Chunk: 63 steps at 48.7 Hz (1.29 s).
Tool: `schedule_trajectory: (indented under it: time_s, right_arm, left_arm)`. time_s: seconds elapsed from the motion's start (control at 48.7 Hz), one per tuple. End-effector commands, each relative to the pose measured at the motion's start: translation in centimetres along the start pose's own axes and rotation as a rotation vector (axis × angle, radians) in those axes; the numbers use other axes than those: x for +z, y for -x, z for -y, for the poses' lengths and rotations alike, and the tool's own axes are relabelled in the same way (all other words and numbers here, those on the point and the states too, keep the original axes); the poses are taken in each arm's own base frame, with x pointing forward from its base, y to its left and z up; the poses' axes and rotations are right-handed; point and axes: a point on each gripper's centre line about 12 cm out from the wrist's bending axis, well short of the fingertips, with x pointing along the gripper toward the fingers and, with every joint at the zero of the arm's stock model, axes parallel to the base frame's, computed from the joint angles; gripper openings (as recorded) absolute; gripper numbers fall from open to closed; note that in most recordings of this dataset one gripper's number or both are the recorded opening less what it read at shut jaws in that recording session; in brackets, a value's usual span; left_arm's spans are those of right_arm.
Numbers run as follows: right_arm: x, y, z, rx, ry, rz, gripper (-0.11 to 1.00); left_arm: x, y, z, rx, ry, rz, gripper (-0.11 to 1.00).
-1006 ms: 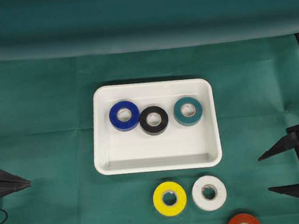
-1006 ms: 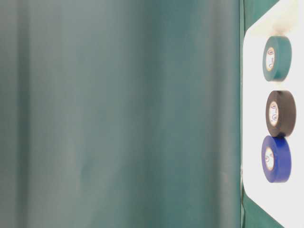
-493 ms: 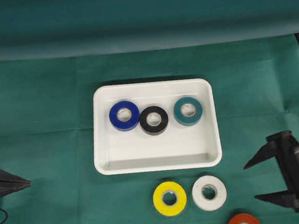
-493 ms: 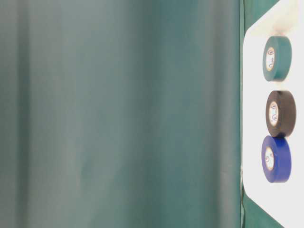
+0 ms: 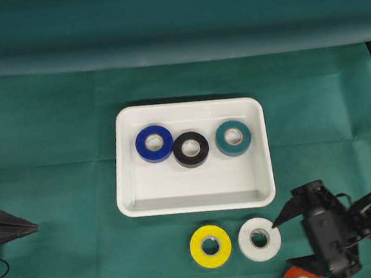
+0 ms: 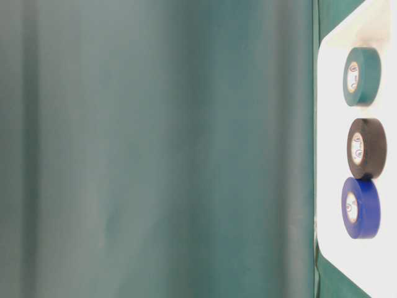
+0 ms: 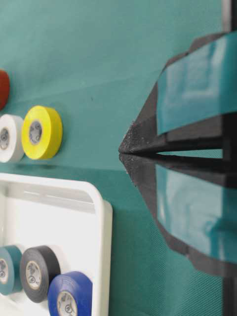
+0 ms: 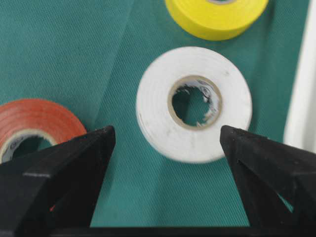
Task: Put the tape into the white case with the right arm.
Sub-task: 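Move the right gripper down over the white tape roll, then close the right gripper on the white tape roll's inner rim and lift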
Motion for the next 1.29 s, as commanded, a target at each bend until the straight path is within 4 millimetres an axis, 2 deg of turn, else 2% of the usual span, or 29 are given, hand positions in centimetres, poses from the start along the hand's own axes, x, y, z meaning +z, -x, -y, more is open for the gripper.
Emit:
schedule_trajectory:
  time_s: [0.0,0.246,0.616,1.088,1.272]
  right_arm:
    - [1.3,-0.9,-0.3,0.008,0.005,0.010,0.73]
    - [2.0,-2.4,-0.7,0.016,0.013,-0.009,0.73]
    - [1.8,-2.9,-0.5,-0.013,0.009,-0.053,0.73]
    - [1.4,-5.4,-1.2,-0.021,0.011,-0.136,0.73]
    - [1.5,-5.8,-1.2,-0.022,0.011,-0.141,0.73]
  left_arm:
    - [0.4,-0.1,0.0,0.002,0.002,0.002,0.00]
    - [0.5,-0.1,0.0,0.003,0.002,0.003,0.00]
    - [0.4,-0.1,0.0,0.002,0.000,0.002,0.00]
    - [0.4,-0.1,0.0,0.003,0.000,0.002,0.00]
    - [0.4,-0.1,0.0,0.003,0.002,0.002,0.00]
